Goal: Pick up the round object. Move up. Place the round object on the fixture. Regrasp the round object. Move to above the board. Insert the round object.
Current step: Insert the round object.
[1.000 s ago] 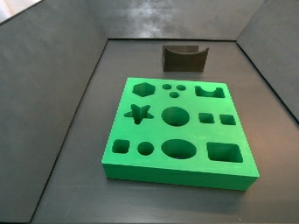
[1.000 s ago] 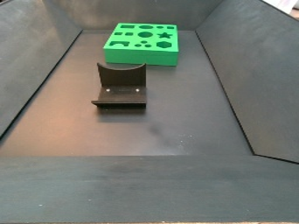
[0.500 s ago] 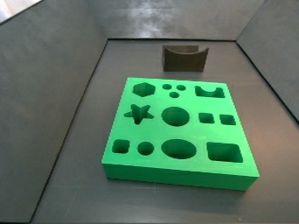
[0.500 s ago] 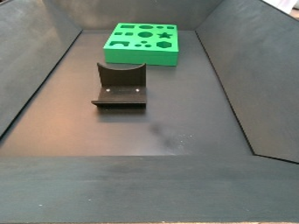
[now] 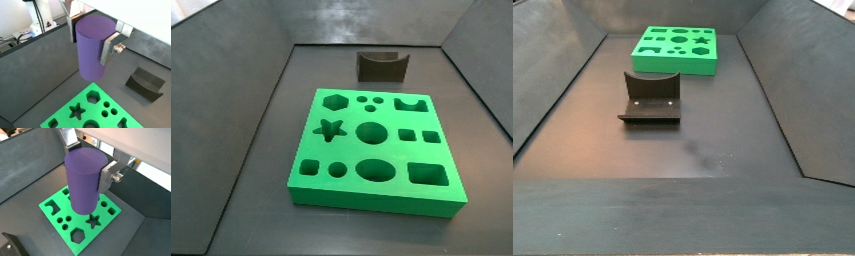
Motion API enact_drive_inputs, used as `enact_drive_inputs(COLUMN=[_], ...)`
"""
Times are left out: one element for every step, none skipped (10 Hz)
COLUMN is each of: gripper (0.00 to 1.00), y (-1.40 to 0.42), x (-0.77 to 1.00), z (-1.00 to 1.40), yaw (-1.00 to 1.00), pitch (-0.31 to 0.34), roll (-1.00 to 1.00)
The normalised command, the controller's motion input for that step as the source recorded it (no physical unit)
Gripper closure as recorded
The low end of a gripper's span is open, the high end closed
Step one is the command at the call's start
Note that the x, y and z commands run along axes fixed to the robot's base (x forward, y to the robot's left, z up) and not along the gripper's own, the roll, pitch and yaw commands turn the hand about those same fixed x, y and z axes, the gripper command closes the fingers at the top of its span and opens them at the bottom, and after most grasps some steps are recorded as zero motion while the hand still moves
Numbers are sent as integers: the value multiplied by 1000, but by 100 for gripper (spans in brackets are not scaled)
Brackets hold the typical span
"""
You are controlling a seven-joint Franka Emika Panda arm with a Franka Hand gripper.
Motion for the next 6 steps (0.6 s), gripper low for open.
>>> enact_drive_inputs(gripper=[100, 100, 100, 100, 100, 100], y=[-51, -100, -123, -169, -209, -229], x=[20, 89, 140, 186, 197, 214], z=[-186, -237, -263, -257, -271, -317], yaw=[0, 0, 0, -6, -43, -49], pitch=[-71, -91, -97, -123, -149, -170], roll=[-1, -9, -11, 0, 0, 0])
